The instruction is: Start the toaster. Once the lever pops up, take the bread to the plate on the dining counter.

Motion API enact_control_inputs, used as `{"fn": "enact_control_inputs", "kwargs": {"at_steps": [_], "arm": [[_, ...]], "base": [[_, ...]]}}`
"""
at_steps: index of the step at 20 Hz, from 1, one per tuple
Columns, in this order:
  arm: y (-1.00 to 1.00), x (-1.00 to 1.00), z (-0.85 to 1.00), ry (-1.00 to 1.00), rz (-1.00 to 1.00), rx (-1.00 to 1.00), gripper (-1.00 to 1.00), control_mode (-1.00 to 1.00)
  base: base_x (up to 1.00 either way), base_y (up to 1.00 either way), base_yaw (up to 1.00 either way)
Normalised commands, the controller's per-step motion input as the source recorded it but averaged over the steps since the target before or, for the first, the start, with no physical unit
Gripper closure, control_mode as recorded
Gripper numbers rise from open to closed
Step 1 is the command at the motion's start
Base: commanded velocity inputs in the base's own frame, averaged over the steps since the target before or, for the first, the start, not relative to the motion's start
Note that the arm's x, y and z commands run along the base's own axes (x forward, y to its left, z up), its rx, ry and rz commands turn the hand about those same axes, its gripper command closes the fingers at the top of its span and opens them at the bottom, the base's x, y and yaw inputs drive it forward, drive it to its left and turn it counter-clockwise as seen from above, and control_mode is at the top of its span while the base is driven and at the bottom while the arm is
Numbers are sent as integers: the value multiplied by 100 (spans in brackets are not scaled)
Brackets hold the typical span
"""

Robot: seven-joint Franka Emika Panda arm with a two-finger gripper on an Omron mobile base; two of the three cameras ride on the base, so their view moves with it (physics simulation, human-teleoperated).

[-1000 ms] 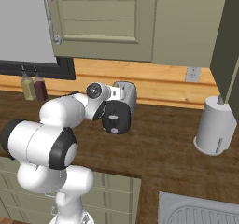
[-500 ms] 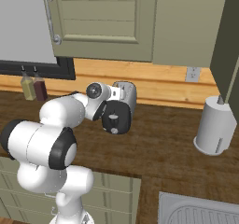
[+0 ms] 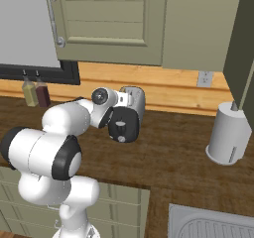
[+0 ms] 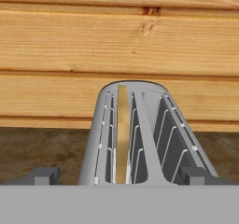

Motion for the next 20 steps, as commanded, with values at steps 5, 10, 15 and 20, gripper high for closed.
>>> {"fn": "enact_control_inputs", "kwargs": {"at_steps": [5,10,15,20], "arm": [[0,0,0,0,0,0,-100,-100],[0,0,0,0,0,0,-100,-100],[0,0,0,0,0,0,-100,-100],[0,0,0,0,0,0,-100,-100]], "base": [[0,0,0],[0,0,0],[0,0,0],[0,0,0]]}}
